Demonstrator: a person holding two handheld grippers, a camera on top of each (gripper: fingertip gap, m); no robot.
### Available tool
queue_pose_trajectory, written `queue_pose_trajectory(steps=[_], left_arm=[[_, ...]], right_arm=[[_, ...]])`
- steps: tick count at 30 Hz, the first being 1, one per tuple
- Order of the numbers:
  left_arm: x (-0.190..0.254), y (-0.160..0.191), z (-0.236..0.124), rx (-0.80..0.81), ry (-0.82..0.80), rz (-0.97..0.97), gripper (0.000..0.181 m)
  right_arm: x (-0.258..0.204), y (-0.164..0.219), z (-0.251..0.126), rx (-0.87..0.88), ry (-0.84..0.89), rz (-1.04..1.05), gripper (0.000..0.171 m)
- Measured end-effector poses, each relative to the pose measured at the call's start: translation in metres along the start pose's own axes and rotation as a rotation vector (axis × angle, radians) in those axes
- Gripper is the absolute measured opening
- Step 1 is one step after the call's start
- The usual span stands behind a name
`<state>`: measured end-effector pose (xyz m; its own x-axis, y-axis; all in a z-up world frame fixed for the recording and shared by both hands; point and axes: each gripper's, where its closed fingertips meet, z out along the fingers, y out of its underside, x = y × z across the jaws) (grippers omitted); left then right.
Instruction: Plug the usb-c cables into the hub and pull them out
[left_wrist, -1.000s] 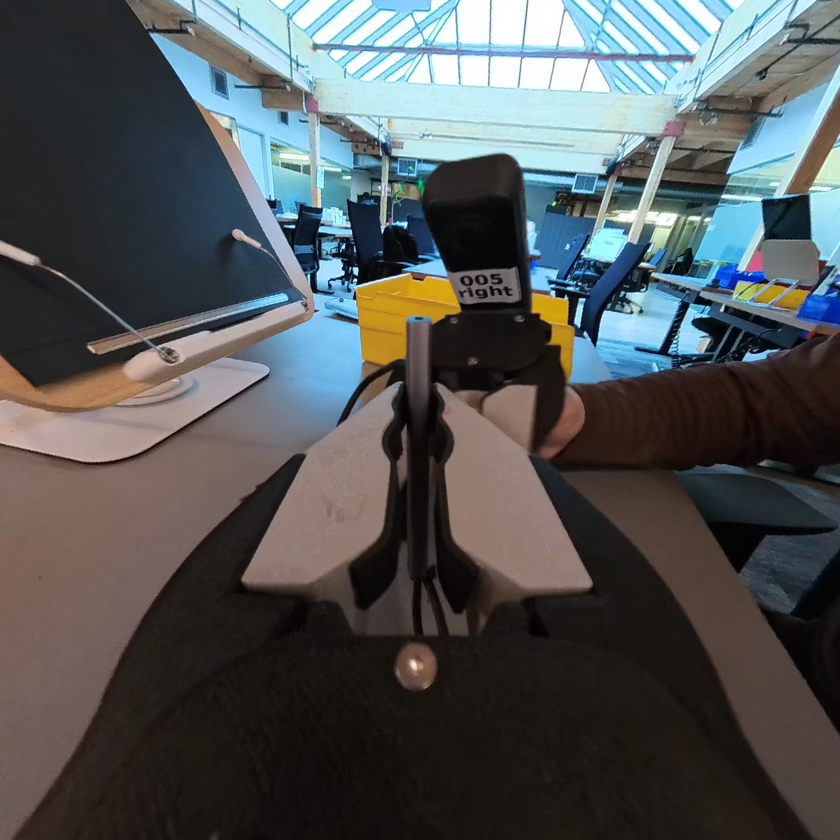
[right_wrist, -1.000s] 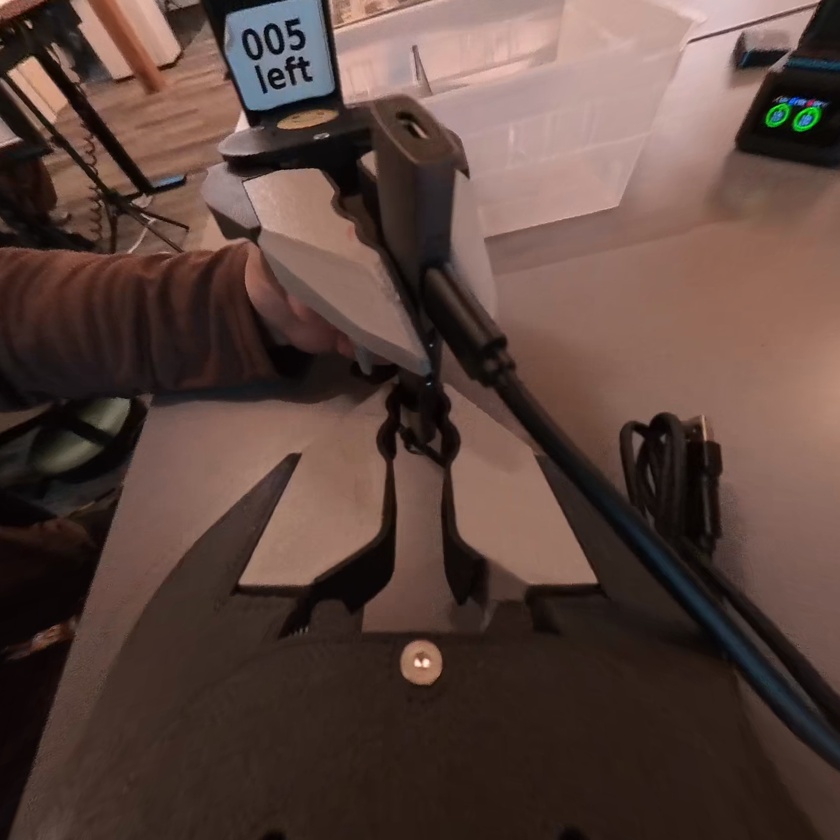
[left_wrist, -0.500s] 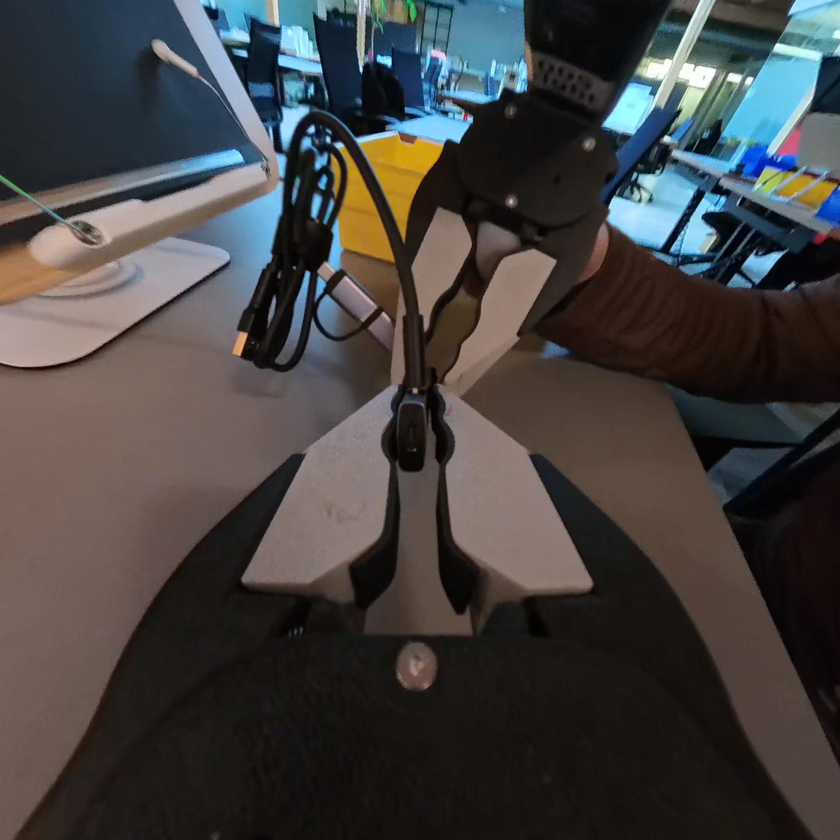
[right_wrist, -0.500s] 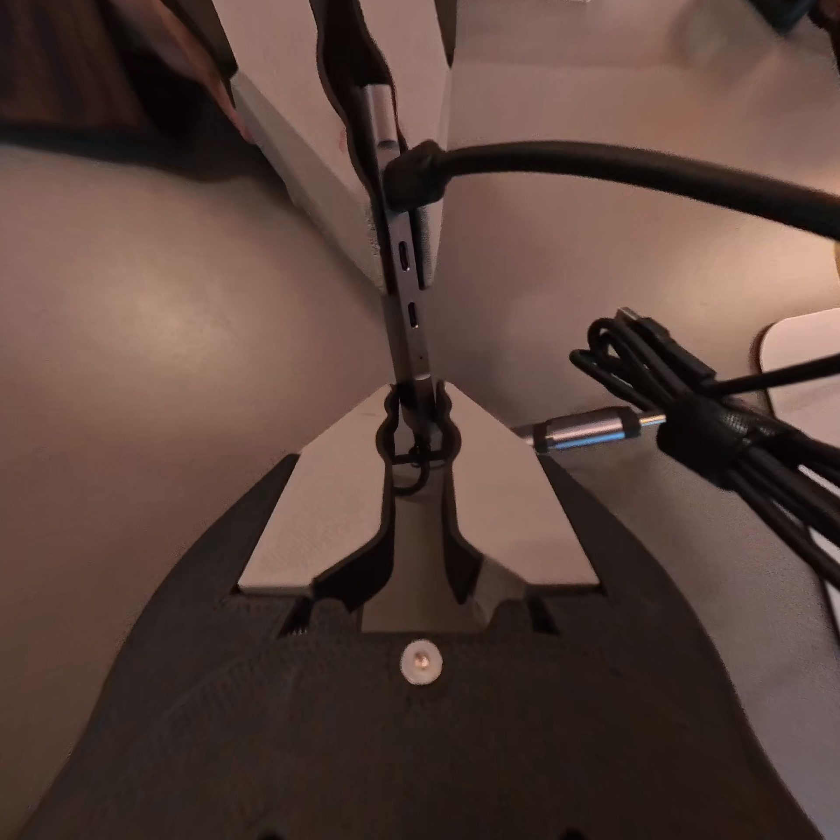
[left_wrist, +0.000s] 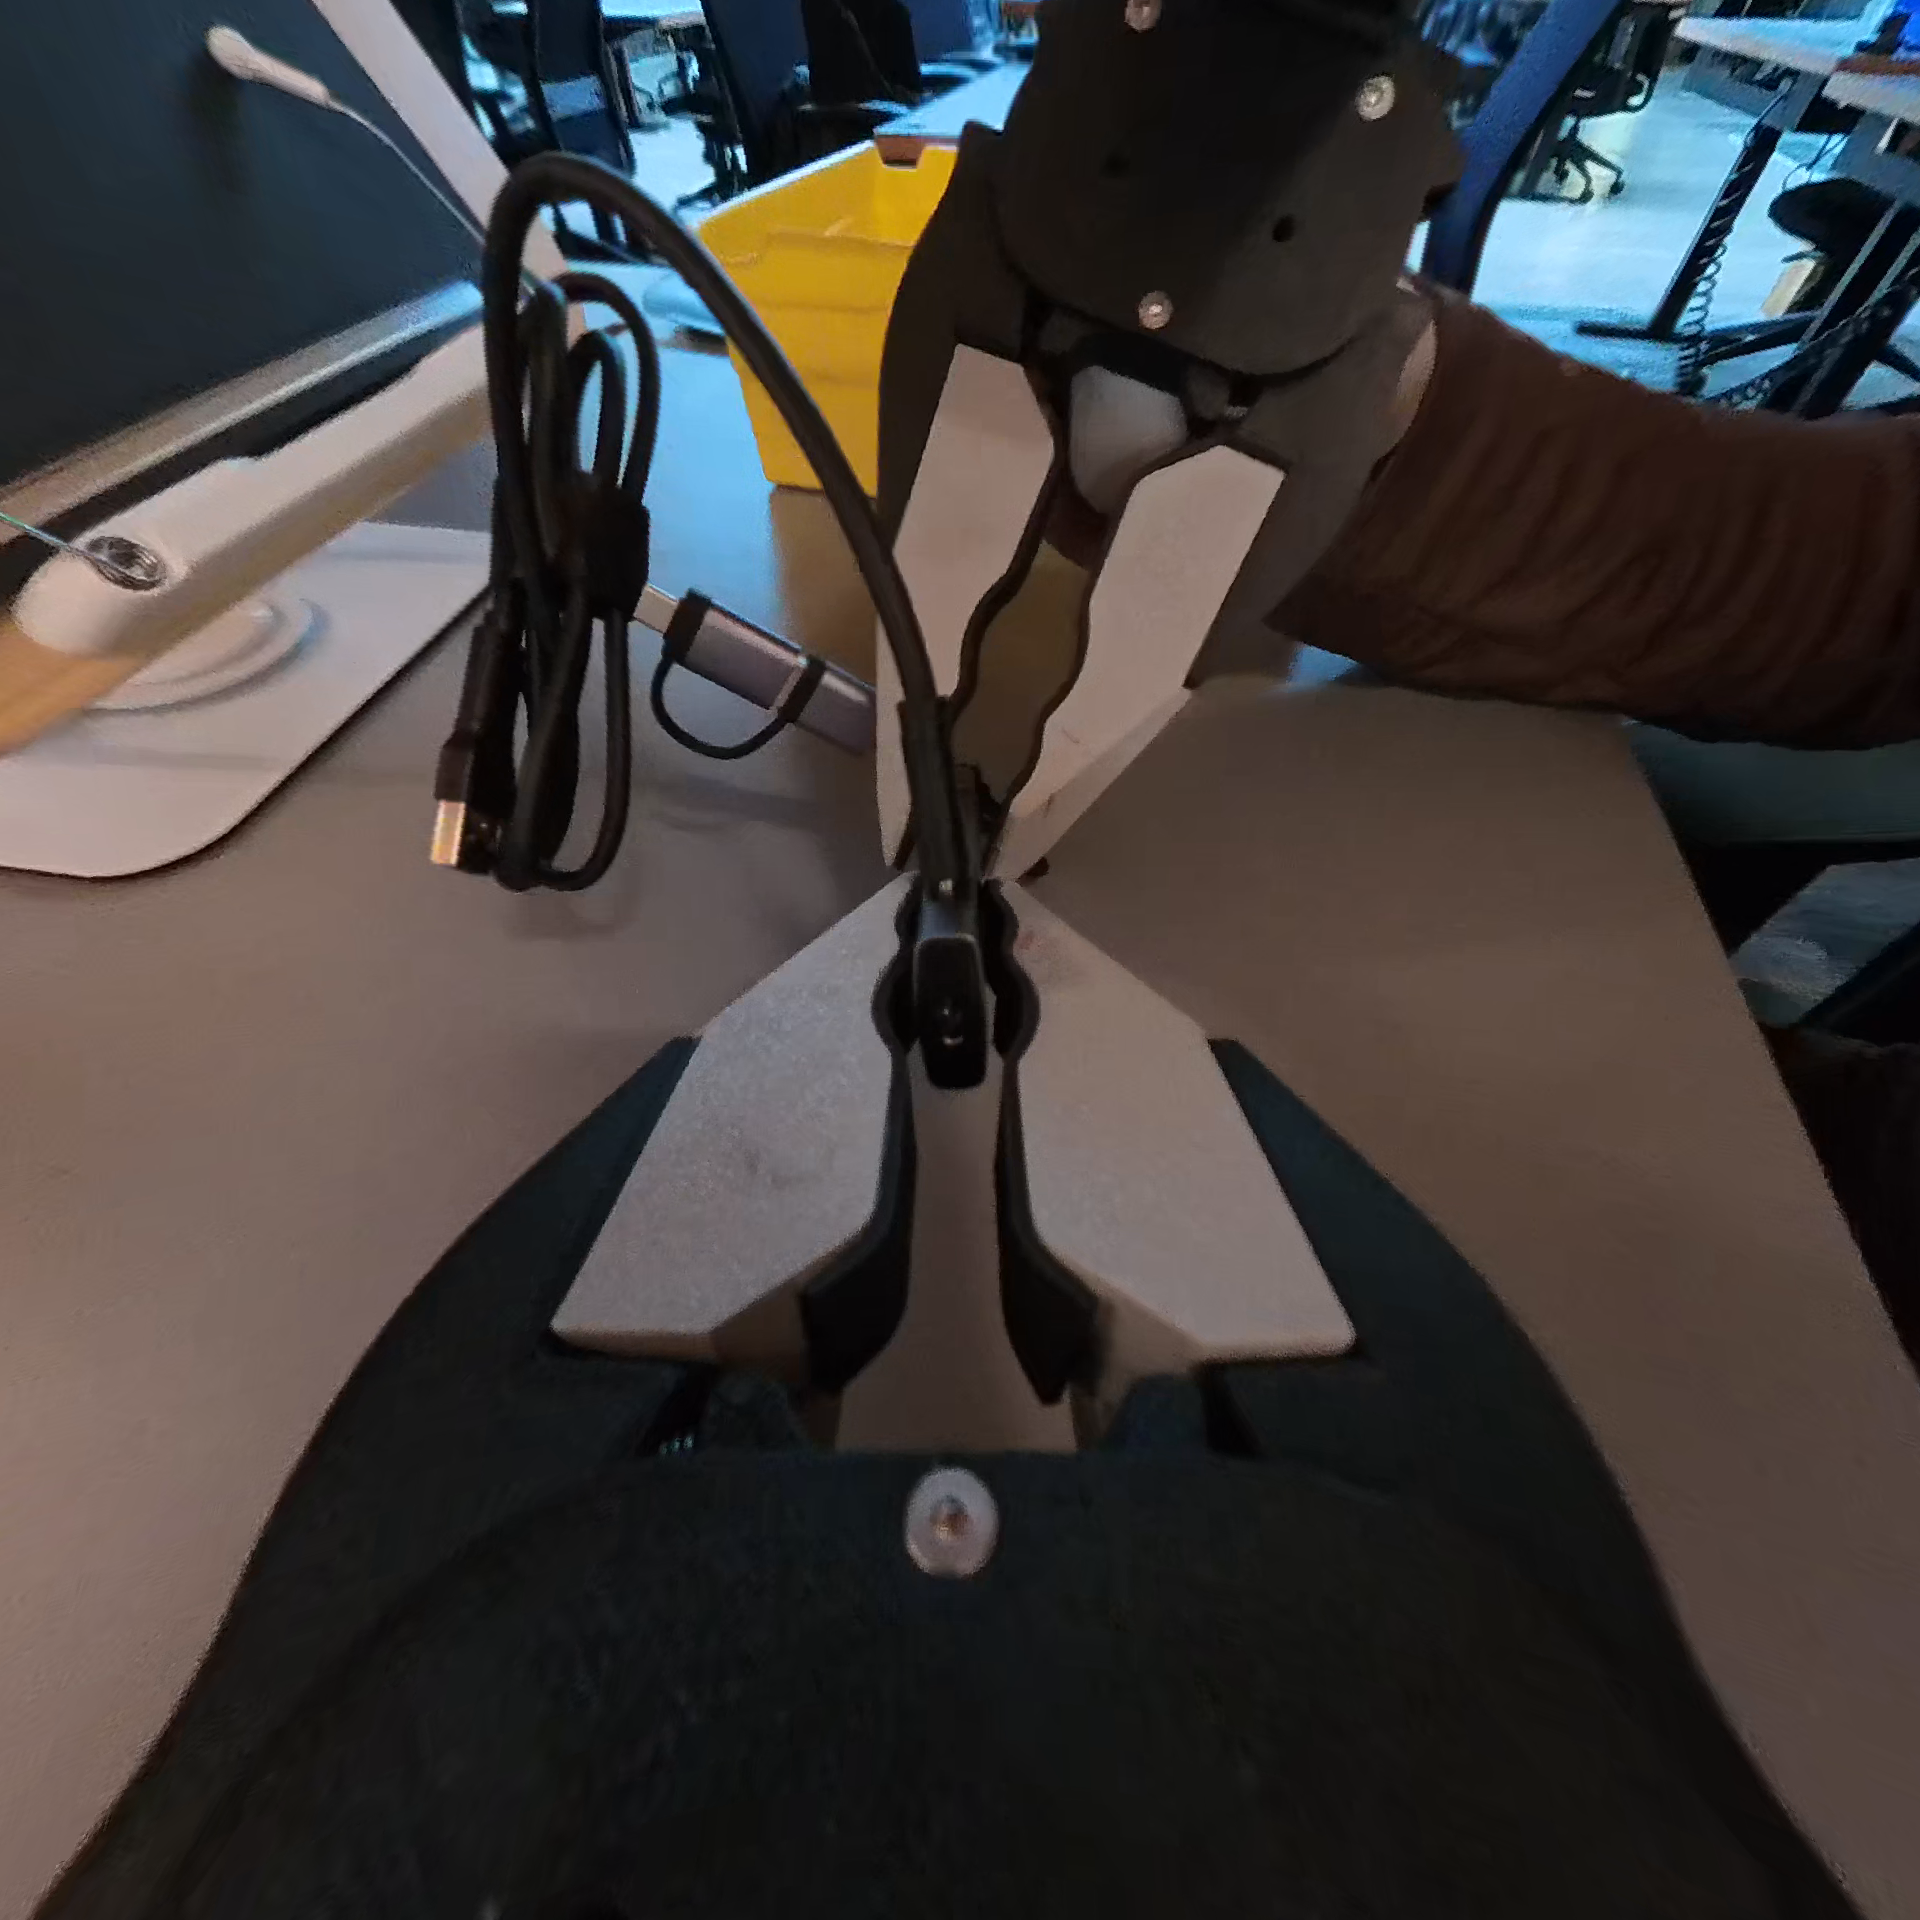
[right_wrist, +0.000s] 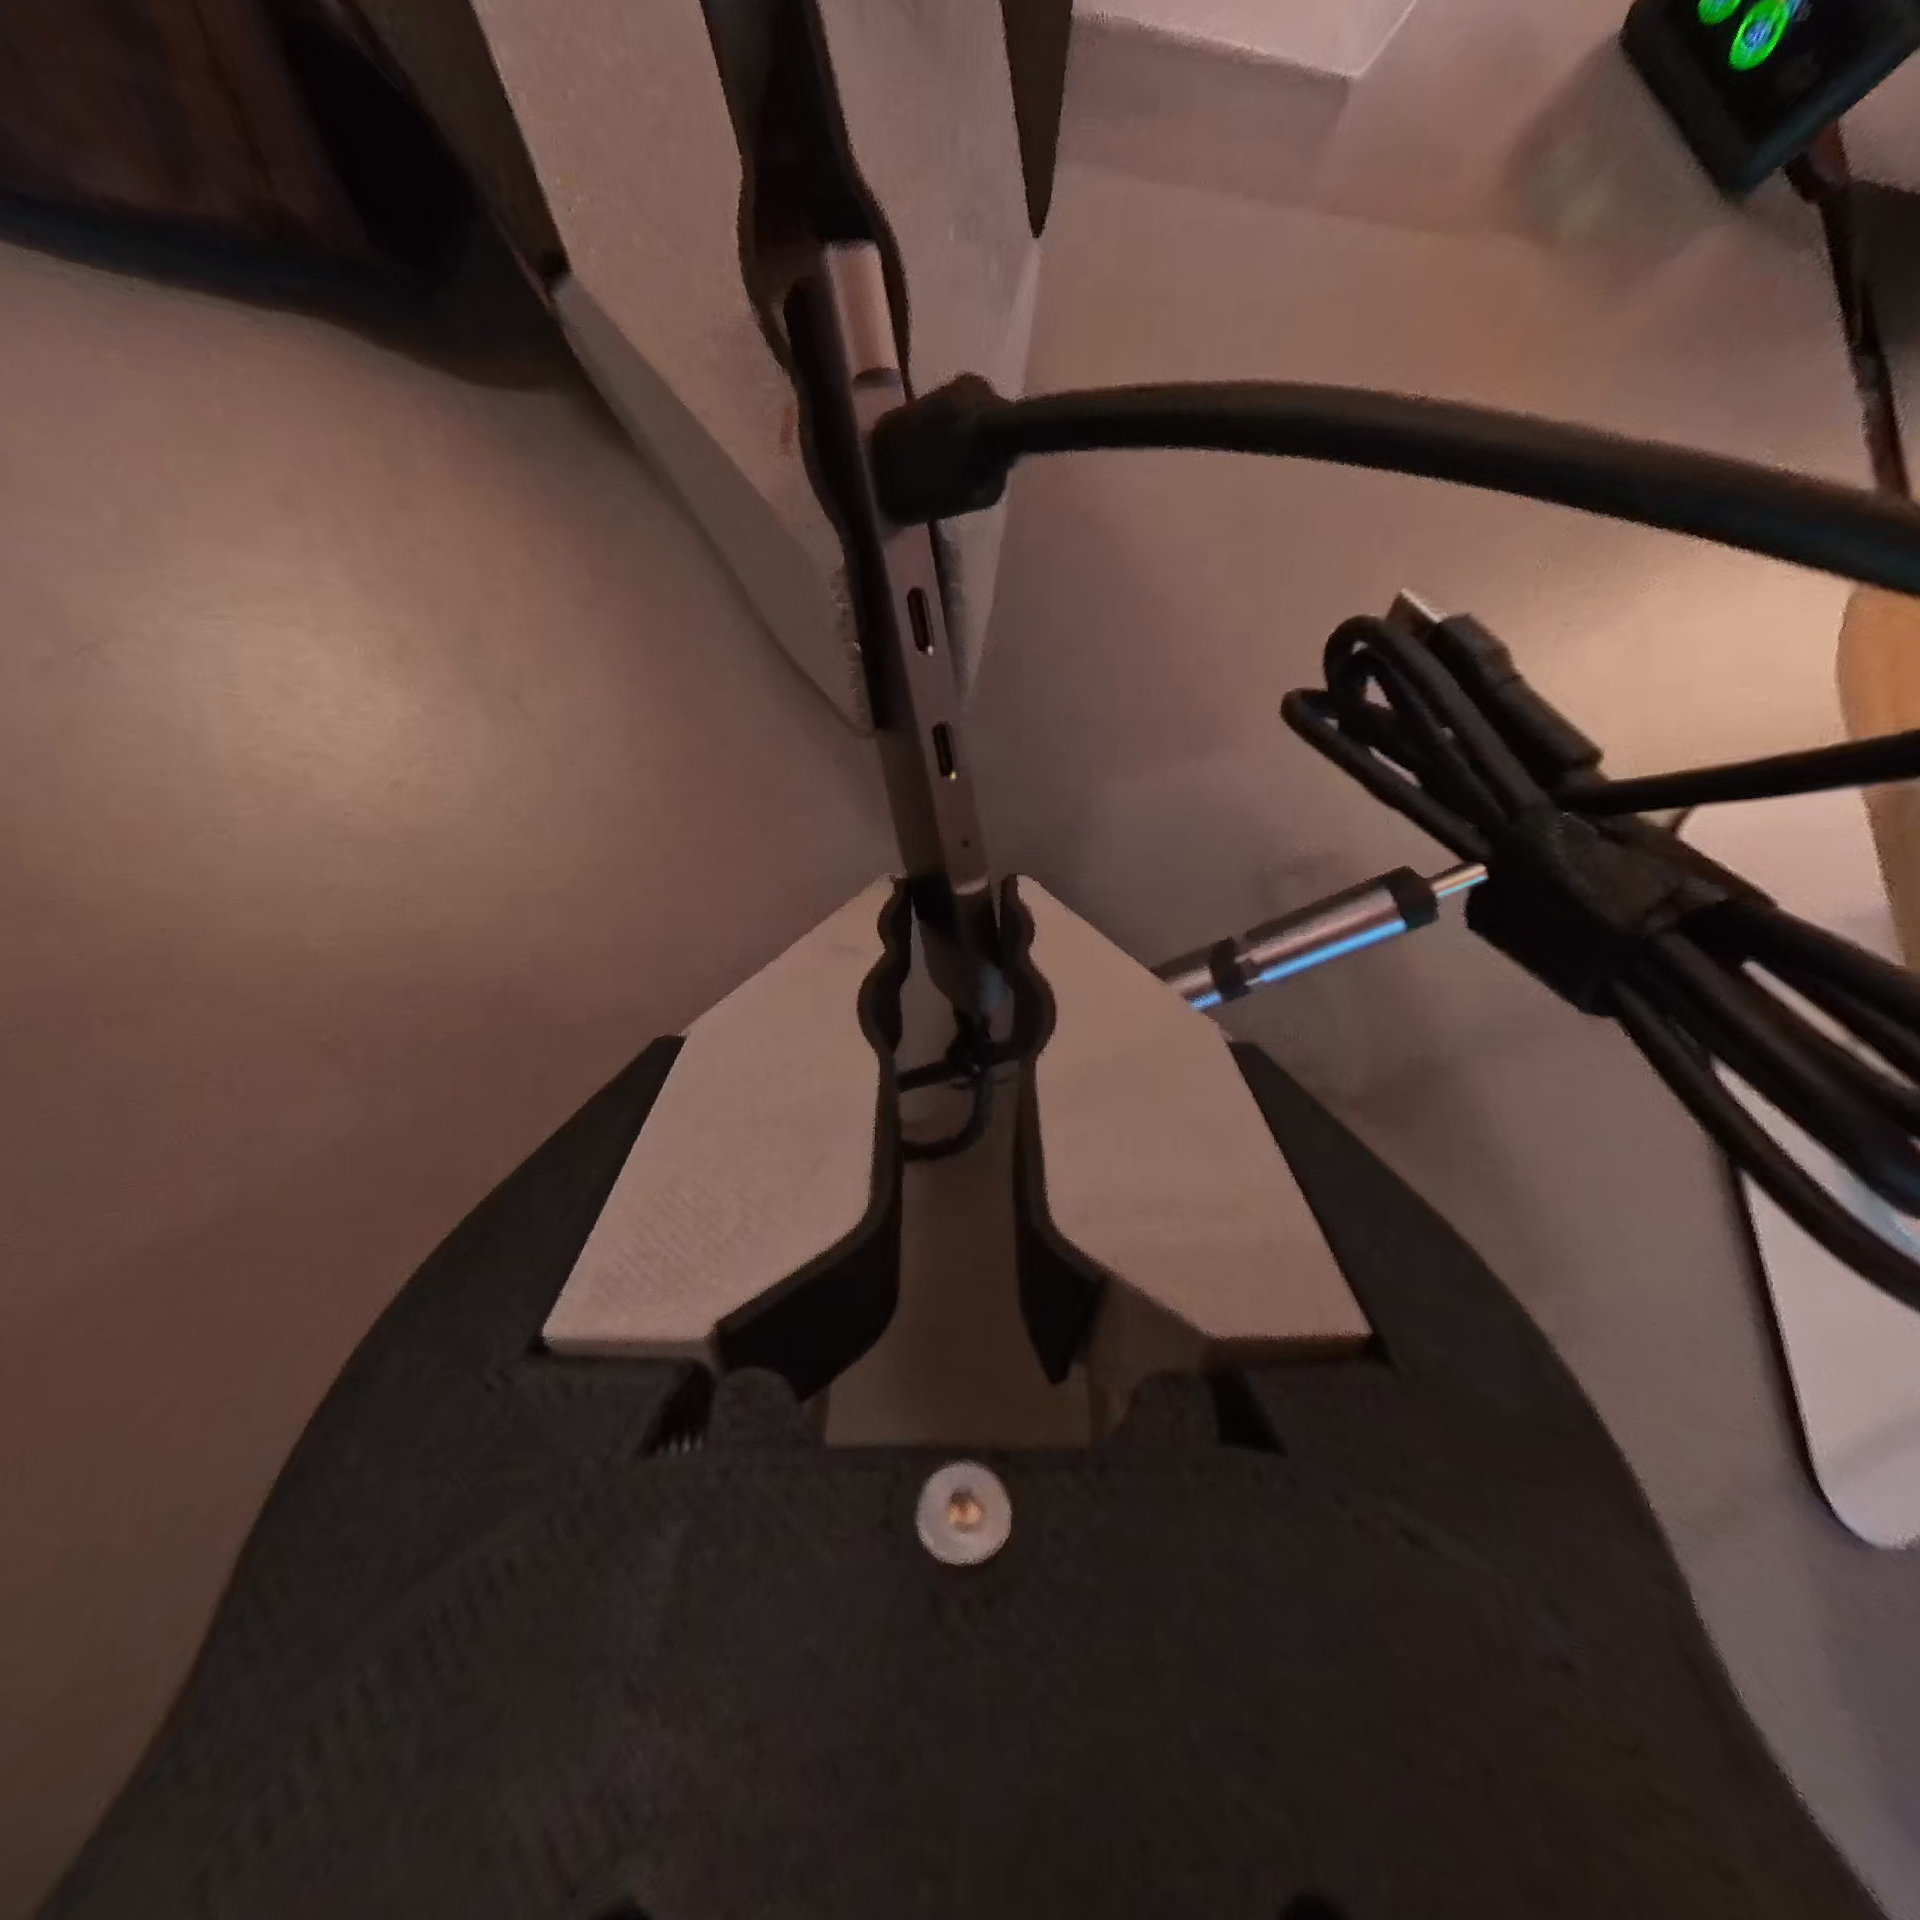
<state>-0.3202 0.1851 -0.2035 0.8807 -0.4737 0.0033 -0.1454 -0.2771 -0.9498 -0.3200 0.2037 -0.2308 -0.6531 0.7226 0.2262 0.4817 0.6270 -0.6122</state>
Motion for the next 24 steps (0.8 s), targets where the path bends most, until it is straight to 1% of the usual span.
queue_pose_trajectory(steps=[2, 5, 8, 9, 10, 13, 15, 19, 21, 23, 24], left_arm=[[0.000, -0.004, -0.001, 0.029, 0.012, -0.033, 0.007], [-0.002, -0.005, -0.001, 0.042, 0.003, -0.041, 0.007], [-0.001, -0.006, 0.000, 0.045, 0.003, -0.038, 0.007], [0.000, -0.007, 0.001, 0.047, 0.005, -0.036, 0.007], [0.001, -0.007, 0.002, 0.046, 0.010, -0.033, 0.007], [0.004, -0.006, 0.004, 0.038, 0.017, -0.019, 0.007], [0.007, -0.008, 0.004, 0.044, 0.026, 0.000, 0.007], [0.010, -0.013, 0.005, 0.074, 0.040, 0.013, 0.007], [0.009, -0.015, 0.004, 0.089, 0.029, 0.019, 0.007], [0.007, -0.018, 0.002, 0.106, 0.024, 0.015, 0.007], [0.007, -0.020, 0.000, 0.117, 0.022, 0.014, 0.007]], right_arm=[[-0.001, -0.012, -0.007, 0.088, -0.026, 0.022, 0.016], [-0.005, -0.029, -0.021, 0.215, -0.100, 0.084, 0.026], [-0.008, -0.042, -0.028, 0.312, -0.148, 0.123, 0.036], [-0.009, -0.046, -0.028, 0.340, -0.167, 0.135, 0.035], [-0.010, -0.049, -0.028, 0.358, -0.173, 0.147, 0.030], [-0.008, -0.061, -0.034, 0.460, -0.169, 0.144, 0.000], [-0.012, -0.069, -0.041, 0.535, -0.203, 0.145, 0.000], [-0.018, -0.068, -0.038, 0.535, -0.264, 0.147, 0.000], [-0.016, -0.067, -0.037, 0.523, -0.245, 0.147, 0.000], [-0.010, -0.067, -0.039, 0.525, -0.209, 0.152, 0.006], [-0.008, -0.067, -0.042, 0.536, -0.204, 0.159, 0.006]])
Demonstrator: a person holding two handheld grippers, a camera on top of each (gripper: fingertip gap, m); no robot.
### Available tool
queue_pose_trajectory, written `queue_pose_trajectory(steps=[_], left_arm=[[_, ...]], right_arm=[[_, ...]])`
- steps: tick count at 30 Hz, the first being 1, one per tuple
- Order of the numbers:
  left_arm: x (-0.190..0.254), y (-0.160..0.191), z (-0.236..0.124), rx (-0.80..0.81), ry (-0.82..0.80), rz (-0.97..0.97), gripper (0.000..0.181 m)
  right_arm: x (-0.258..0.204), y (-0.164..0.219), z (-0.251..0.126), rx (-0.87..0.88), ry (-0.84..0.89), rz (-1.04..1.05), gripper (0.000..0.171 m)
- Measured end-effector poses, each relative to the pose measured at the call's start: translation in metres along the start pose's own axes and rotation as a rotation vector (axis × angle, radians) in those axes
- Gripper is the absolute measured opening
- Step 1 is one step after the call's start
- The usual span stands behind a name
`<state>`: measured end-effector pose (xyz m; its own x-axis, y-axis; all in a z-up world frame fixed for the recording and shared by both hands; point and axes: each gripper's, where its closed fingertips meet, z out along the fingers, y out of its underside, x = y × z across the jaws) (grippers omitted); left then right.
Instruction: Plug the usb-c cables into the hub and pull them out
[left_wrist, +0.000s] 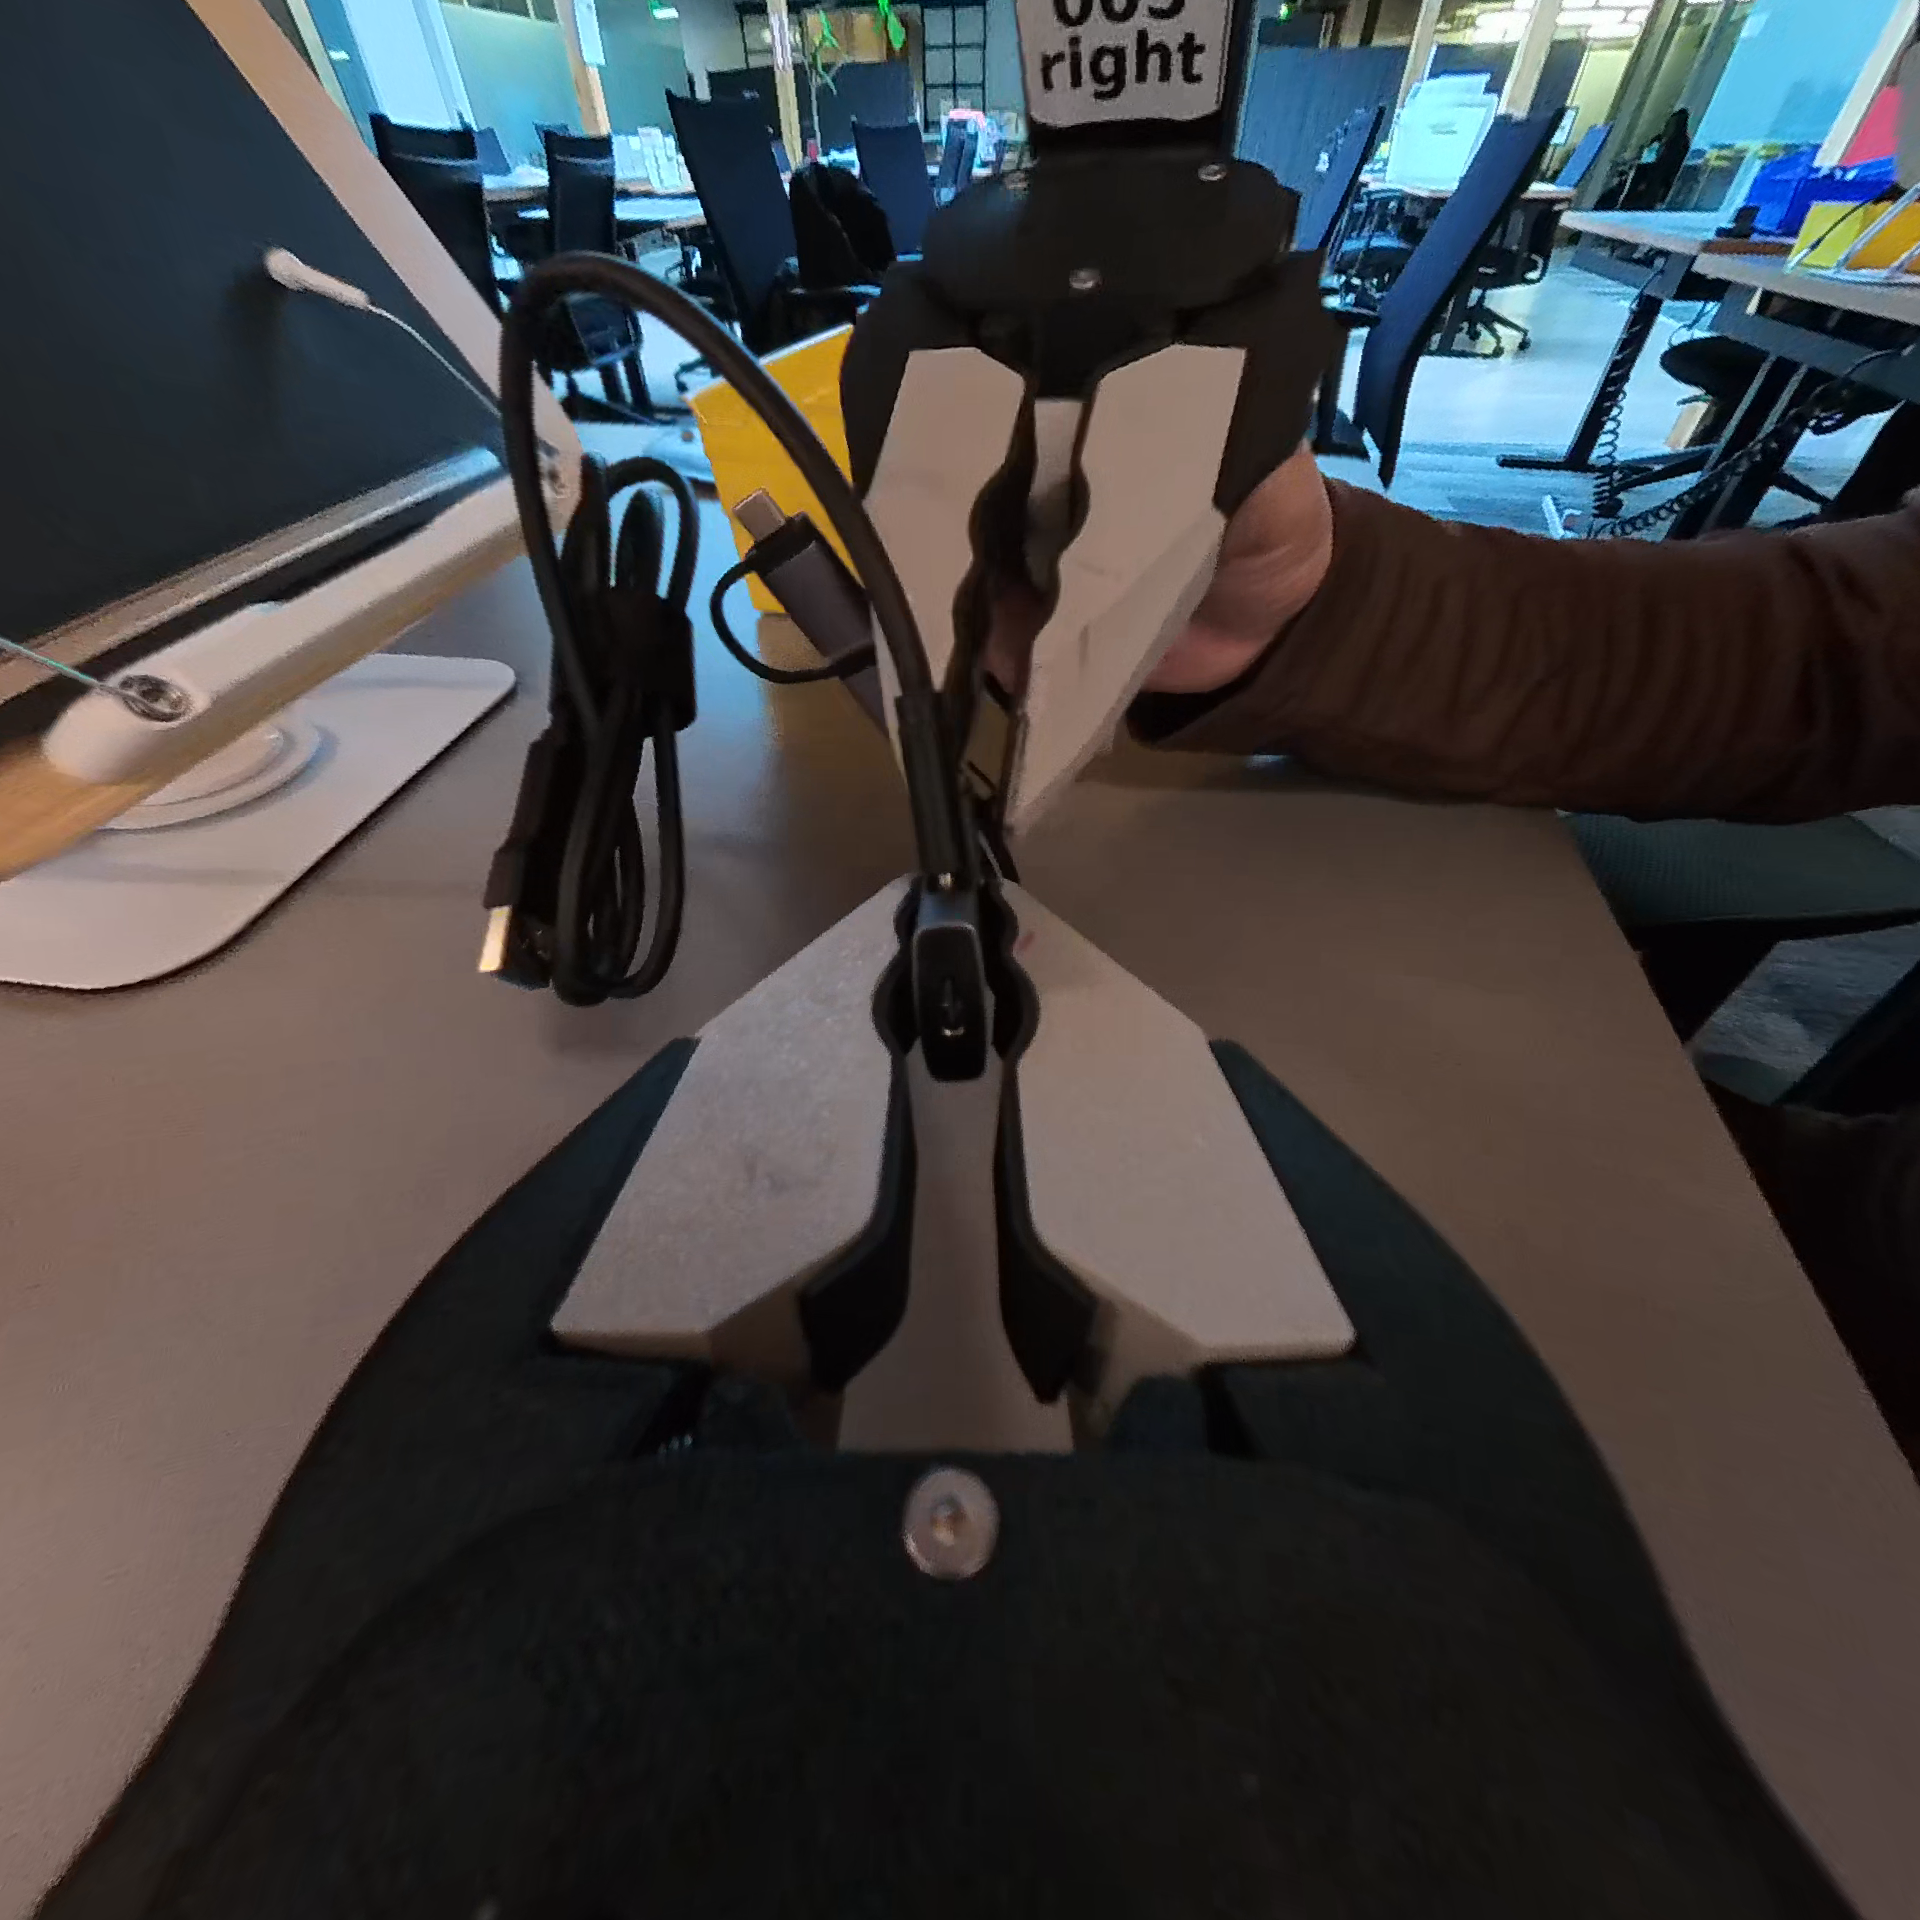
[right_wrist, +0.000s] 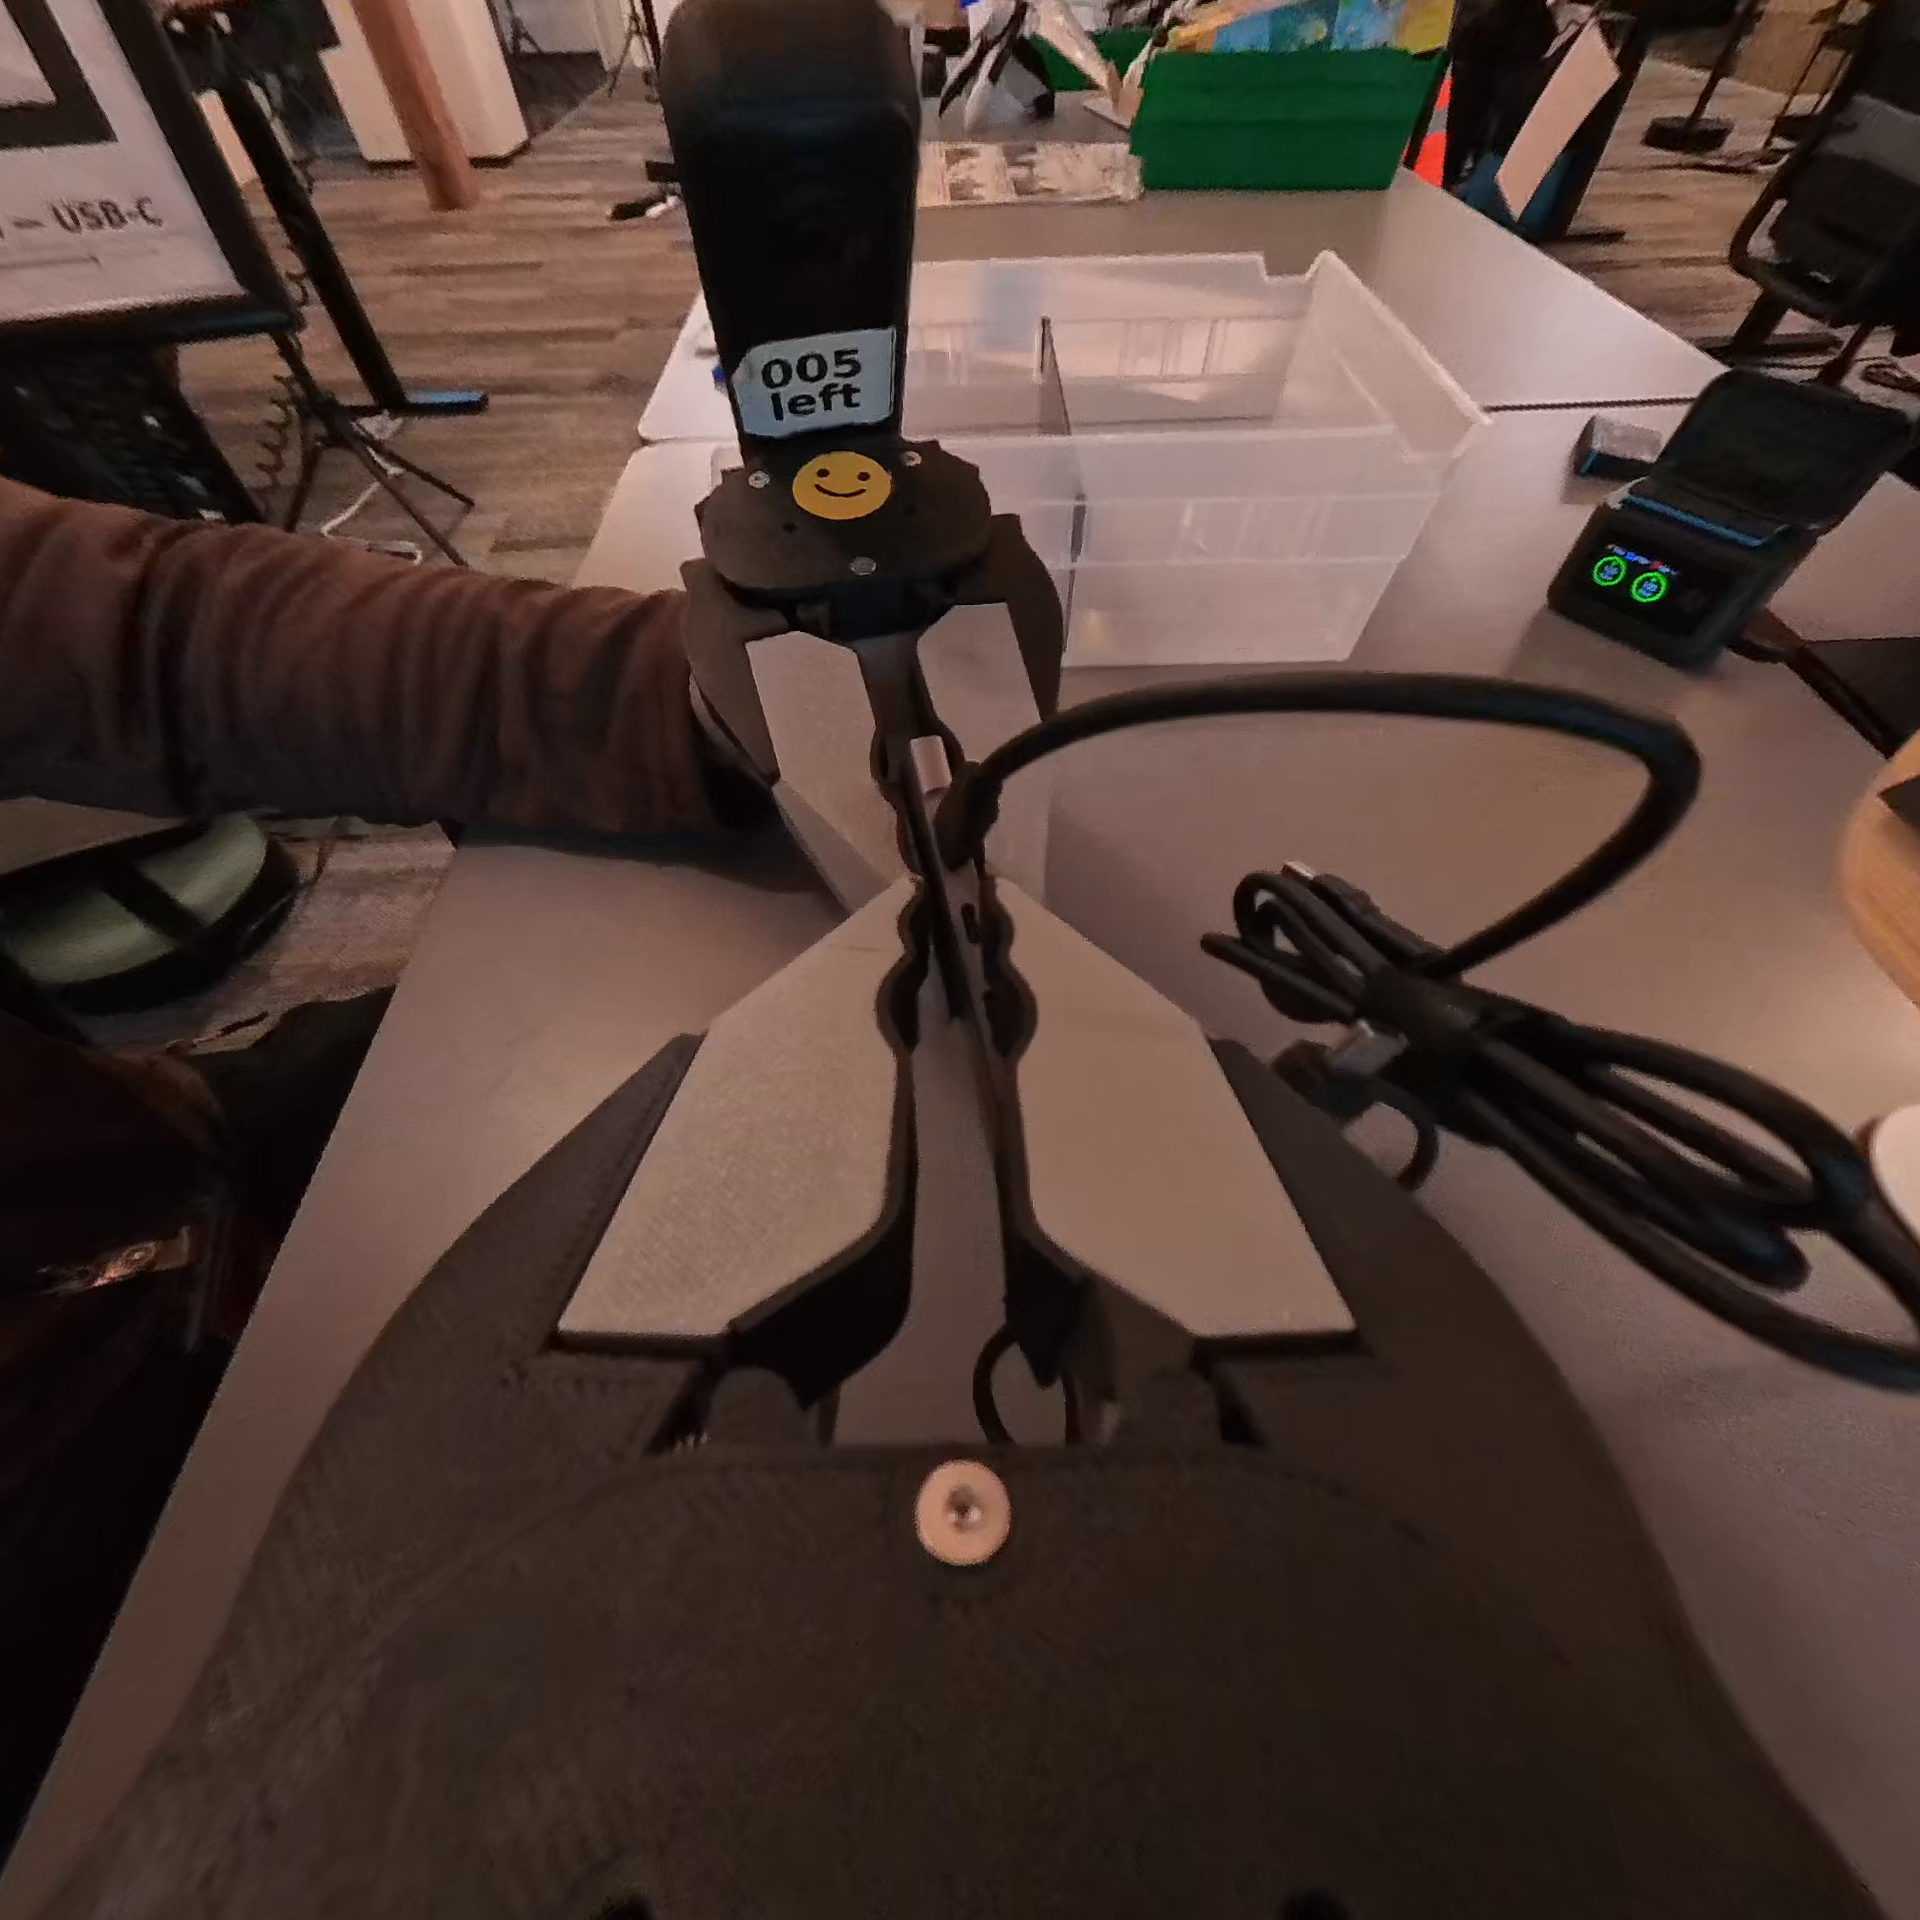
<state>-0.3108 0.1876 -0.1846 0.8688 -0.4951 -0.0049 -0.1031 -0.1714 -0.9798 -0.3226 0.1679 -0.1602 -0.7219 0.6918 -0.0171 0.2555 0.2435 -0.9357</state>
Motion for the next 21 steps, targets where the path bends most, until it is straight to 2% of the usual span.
queue_pose_trajectory(steps=[8, 16, 21], left_arm=[[0.005, -0.004, -0.001, 0.019, 0.020, 0.006, 0.007], [0.006, -0.002, 0.003, 0.010, 0.020, 0.010, 0.007], [0.014, -0.008, 0.000, 0.046, 0.103, -0.058, 0.007]], right_arm=[[-0.002, -0.009, 0.003, 0.050, 0.022, -0.019, 0.002], [-0.003, -0.005, 0.008, 0.033, 0.006, -0.002, 0.008], [-0.006, -0.010, 0.008, 0.044, 0.016, -0.024, 0.006]])
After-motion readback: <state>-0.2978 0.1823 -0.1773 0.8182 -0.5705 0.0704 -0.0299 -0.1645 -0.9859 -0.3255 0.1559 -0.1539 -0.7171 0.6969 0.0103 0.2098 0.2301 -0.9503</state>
